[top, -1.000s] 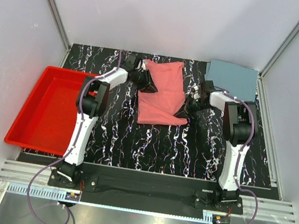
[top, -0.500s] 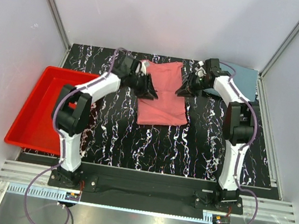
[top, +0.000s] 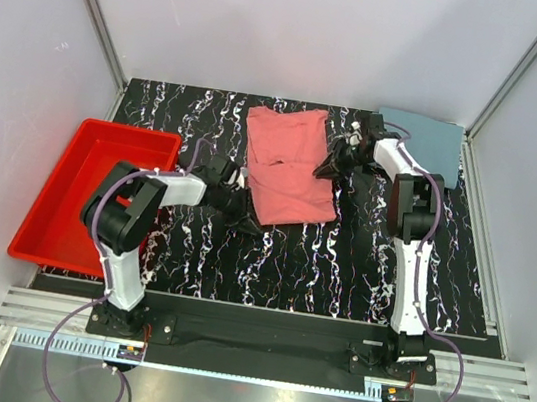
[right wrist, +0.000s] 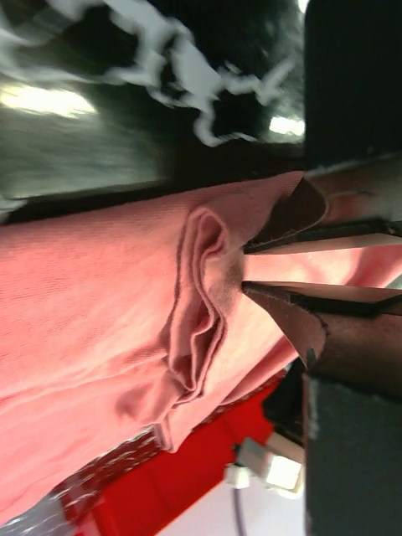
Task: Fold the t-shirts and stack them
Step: Fold the tshirt
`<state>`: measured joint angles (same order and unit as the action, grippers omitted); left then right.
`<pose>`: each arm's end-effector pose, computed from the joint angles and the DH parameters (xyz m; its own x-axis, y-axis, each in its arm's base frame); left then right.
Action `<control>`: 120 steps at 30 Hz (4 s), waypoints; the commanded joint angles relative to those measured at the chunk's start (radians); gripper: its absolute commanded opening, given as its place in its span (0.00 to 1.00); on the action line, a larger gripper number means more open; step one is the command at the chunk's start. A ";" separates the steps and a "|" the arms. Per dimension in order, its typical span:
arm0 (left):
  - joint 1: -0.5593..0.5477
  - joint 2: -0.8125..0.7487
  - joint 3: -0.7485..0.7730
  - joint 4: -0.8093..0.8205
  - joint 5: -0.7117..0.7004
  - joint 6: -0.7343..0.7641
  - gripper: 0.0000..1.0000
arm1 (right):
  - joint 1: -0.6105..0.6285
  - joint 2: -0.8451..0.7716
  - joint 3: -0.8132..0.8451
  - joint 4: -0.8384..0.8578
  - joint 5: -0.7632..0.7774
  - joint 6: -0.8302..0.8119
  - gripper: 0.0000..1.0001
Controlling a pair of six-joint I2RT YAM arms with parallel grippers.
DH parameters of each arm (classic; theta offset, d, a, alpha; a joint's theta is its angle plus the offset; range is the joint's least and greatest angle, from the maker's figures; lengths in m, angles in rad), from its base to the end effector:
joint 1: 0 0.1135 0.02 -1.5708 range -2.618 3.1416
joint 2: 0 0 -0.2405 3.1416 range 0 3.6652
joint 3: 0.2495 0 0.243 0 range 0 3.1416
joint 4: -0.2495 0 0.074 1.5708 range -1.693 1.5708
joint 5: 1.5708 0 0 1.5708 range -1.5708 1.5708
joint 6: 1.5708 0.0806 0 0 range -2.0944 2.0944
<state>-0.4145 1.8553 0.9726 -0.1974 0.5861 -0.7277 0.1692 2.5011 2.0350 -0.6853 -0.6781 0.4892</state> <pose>0.3023 -0.1817 0.0760 -0.9847 -0.1721 -0.0274 -0.1083 0.7273 -0.6777 0.4901 0.1350 0.0801 -0.9746 0.2048 -0.0902 0.0850 0.7119 0.6971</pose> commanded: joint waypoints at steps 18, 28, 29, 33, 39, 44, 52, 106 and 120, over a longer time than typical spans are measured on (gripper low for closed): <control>0.039 -0.289 -0.046 -0.096 -0.029 -0.013 0.67 | -0.033 -0.525 -0.384 -0.192 0.245 -0.152 0.81; 0.036 -0.136 0.021 0.012 -0.130 -0.317 0.64 | -0.103 -0.576 -0.608 -0.050 0.158 -0.107 0.82; 0.034 -0.116 0.024 0.012 -0.143 -0.329 0.64 | -0.105 -0.558 -0.611 -0.042 0.158 -0.103 0.82; 0.025 -0.090 0.003 0.009 -0.199 -0.410 0.63 | -0.111 -0.535 -0.650 0.028 0.124 -0.069 0.78; 0.011 -0.041 -0.023 0.061 -0.224 -0.480 0.63 | -0.128 -0.484 -0.699 0.116 0.092 -0.026 0.72; 0.003 -0.002 -0.014 0.050 -0.229 -0.504 0.60 | -0.131 -0.456 -0.707 0.136 0.092 -0.015 0.70; -0.004 0.033 -0.020 0.064 -0.220 -0.539 0.52 | -0.129 -0.423 -0.730 0.191 0.037 0.032 0.63; 0.032 -0.581 0.138 -0.662 -0.146 0.023 0.01 | 0.253 -1.320 -1.023 -0.240 0.362 0.309 0.00; 0.111 -0.107 0.561 -0.616 -0.068 0.106 0.04 | 0.084 -0.891 -0.727 -0.181 0.255 0.068 0.00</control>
<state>-0.3298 1.6951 1.4406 -0.8669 0.4919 -0.6430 0.2729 1.5448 1.2289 -0.8787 -0.3939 0.6353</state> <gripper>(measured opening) 0.033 0.021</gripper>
